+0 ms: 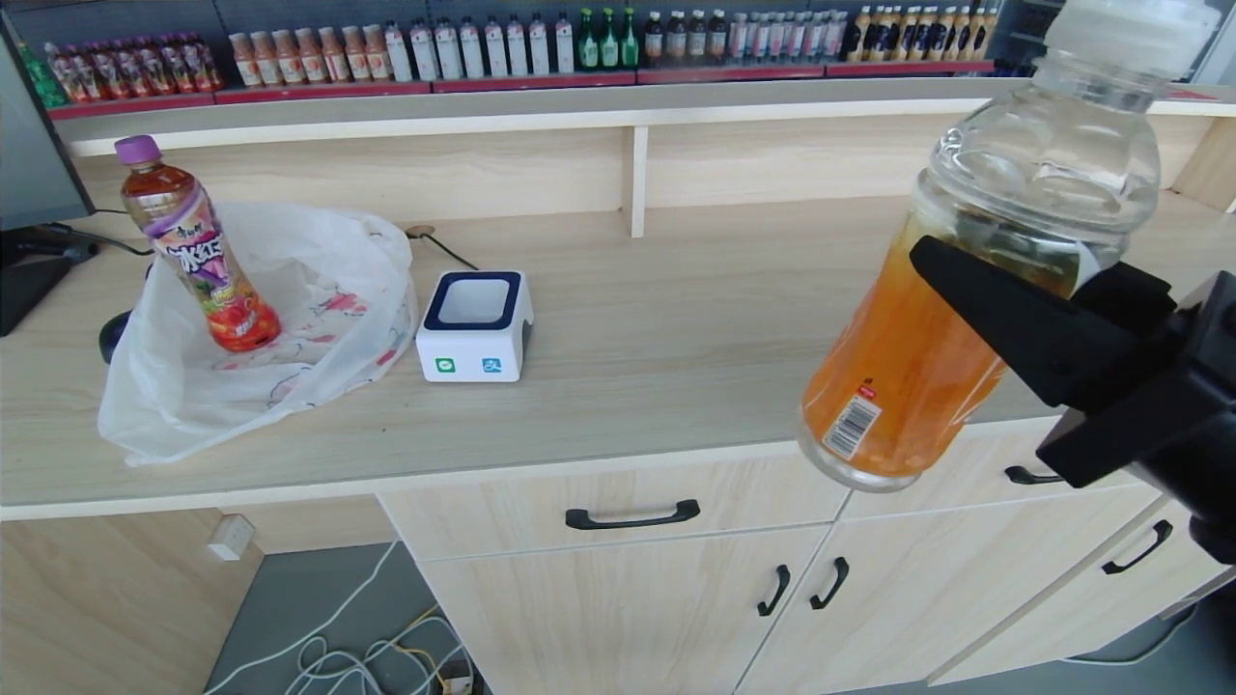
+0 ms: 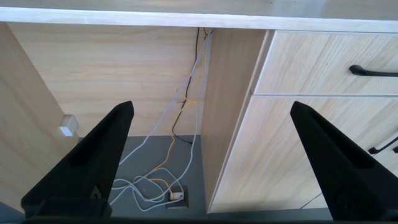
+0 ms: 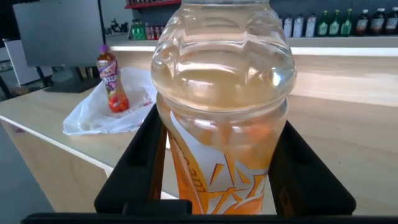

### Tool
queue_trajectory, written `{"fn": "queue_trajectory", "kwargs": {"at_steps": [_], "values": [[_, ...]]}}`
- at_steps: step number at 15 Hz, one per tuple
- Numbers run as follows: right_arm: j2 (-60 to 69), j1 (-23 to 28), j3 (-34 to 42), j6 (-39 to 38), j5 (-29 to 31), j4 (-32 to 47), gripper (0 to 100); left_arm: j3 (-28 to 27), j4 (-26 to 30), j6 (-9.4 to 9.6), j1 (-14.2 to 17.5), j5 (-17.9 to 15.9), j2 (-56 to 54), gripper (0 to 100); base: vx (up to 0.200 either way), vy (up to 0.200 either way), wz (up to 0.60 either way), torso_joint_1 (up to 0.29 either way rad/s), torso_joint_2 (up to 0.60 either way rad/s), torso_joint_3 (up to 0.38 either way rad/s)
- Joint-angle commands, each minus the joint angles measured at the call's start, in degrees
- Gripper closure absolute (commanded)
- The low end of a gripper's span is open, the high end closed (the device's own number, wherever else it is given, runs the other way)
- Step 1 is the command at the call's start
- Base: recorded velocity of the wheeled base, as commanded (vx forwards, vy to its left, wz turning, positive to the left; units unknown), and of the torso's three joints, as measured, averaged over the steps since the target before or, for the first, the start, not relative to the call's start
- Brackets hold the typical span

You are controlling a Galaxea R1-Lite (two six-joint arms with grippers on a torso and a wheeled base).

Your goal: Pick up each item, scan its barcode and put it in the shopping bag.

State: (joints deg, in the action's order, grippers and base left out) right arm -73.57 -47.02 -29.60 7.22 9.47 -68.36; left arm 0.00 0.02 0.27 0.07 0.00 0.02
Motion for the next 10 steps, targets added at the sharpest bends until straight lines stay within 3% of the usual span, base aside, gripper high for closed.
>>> {"fn": "queue_trajectory", "kwargs": {"at_steps": [1,7,10], "values": [[0.01,2.63,0.42,2.36,0.02,-0.01,100,0.00,-0.02,0.00,0.01,0.00,-0.02,0,0.000,0.000,0.00,0.000,0.00,0.000],[-1.14,3.51,1.74,3.42,3.80,-2.91,100,0.00,-0.02,0.00,0.01,0.09,-0.02,0,0.000,0.000,0.00,0.000,0.00,0.000],[-1.22,3.43,3.76,3.33,1.25,-4.06,100,0.00,-0.02,0.00,0.01,0.00,-0.02,0,0.000,0.000,0.00,0.000,0.00,0.000]]}}
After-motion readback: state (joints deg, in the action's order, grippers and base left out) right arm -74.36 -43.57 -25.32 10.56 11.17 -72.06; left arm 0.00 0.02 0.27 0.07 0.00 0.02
